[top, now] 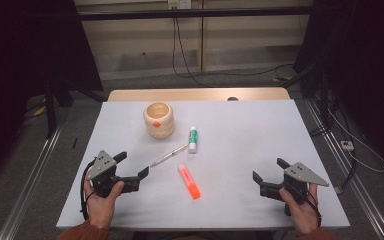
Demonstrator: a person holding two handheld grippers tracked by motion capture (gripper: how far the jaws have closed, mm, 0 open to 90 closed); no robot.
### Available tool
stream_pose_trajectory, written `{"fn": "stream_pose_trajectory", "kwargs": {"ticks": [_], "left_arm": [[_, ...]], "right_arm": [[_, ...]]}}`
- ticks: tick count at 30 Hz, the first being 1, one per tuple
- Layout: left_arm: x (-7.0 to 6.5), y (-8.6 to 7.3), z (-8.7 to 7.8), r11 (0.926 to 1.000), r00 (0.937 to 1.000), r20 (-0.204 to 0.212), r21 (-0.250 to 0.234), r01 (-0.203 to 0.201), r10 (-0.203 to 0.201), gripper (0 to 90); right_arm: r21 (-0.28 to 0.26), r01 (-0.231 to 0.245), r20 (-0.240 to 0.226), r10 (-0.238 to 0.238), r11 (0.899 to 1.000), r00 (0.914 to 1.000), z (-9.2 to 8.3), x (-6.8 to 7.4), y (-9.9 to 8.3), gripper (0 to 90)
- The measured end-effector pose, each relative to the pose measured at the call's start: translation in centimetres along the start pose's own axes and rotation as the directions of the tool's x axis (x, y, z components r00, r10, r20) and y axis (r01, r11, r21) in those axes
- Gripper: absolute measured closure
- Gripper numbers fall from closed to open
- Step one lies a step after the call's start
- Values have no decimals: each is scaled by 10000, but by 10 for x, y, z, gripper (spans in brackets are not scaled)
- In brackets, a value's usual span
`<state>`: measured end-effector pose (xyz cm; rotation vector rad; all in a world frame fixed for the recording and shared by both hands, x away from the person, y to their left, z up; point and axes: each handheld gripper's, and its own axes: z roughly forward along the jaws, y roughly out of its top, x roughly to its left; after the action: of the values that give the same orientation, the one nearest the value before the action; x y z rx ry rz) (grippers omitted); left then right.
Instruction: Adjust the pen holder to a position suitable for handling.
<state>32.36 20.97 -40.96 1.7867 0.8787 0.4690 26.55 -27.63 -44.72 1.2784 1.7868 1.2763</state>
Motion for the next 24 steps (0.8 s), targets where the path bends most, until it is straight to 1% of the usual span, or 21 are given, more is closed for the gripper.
{"fn": "stream_pose_trajectory", "kwargs": {"ticks": [4,6,8,10,14,16,19,21,23,24], "left_arm": [[2,7,5,10000,9999,117,-8,62,-62,58],[4,11,8,10000,10000,58,-18,-43,44,58],[5,15,11,10000,10000,45,-66,18,-18,64],[7,19,14,9999,10000,75,-97,-35,35,66],[12,27,20,9999,10000,40,-111,-16,16,66],[15,31,23,9999,9999,127,-157,18,-16,67],[19,37,27,9997,9999,18,-223,108,-108,67],[21,41,30,9997,9999,-20,-226,103,-104,67],[23,44,34,9999,10000,-24,-144,-28,28,67],[24,45,36,9999,10000,-8,-137,32,-32,67]], "right_arm": [[23,-14,-19,14,10000,10000,1,0,0,37],[51,22,-30,-22,10000,10000,2,-1,0,37],[59,-7,-21,7,10000,10000,2,-1,0,37],[60,-11,-15,11,10000,10000,2,0,0,37],[55,14,-79,-13,10000,10000,1,1,0,37],[45,26,-90,-26,10000,10000,2,1,0,37],[76,46,-104,-46,10000,9999,2,0,0,37],[64,8,-129,-8,10000,9999,2,0,0,37],[65,10,-147,-9,10000,9999,2,0,0,37],[65,10,-147,-9,10000,9999,2,0,0,37]]}}
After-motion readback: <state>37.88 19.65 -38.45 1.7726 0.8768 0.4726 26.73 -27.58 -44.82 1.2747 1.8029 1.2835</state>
